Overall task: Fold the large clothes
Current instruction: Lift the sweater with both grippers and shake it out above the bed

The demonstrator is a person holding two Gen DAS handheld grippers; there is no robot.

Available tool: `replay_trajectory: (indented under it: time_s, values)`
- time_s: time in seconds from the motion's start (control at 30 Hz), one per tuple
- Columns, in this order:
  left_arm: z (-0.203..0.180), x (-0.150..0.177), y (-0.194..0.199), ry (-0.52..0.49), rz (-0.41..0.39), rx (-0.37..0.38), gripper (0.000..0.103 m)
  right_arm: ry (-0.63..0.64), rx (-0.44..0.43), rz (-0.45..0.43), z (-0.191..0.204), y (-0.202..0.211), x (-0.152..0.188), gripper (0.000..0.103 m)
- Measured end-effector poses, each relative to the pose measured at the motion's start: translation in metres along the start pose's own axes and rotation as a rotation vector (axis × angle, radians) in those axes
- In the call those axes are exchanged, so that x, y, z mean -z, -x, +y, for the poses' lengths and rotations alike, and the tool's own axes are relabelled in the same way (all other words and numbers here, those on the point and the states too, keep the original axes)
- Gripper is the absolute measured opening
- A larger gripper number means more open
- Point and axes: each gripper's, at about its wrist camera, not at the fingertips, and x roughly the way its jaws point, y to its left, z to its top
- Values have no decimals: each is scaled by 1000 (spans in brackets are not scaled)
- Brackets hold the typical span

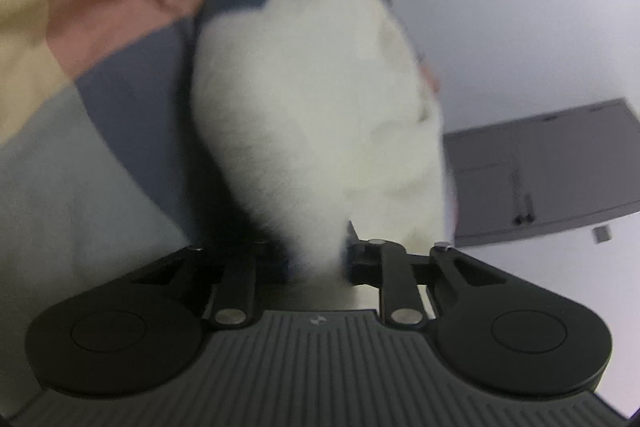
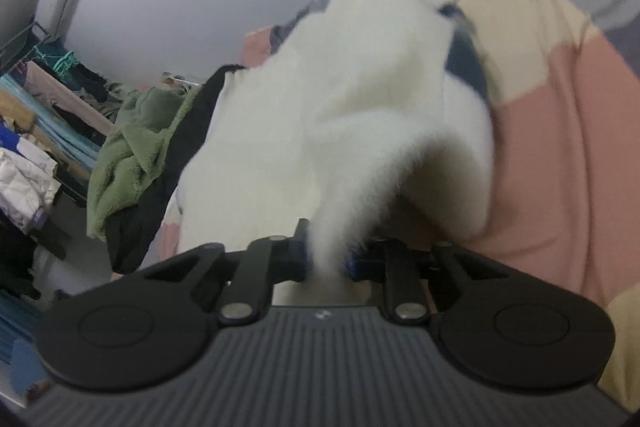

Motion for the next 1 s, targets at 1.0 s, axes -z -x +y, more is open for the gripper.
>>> replay_trajectory:
  time_s: [1.0]
  values:
    - [-356,-13,260,-616,-350,484,20,485,-358,-476,225,263,-192,16]
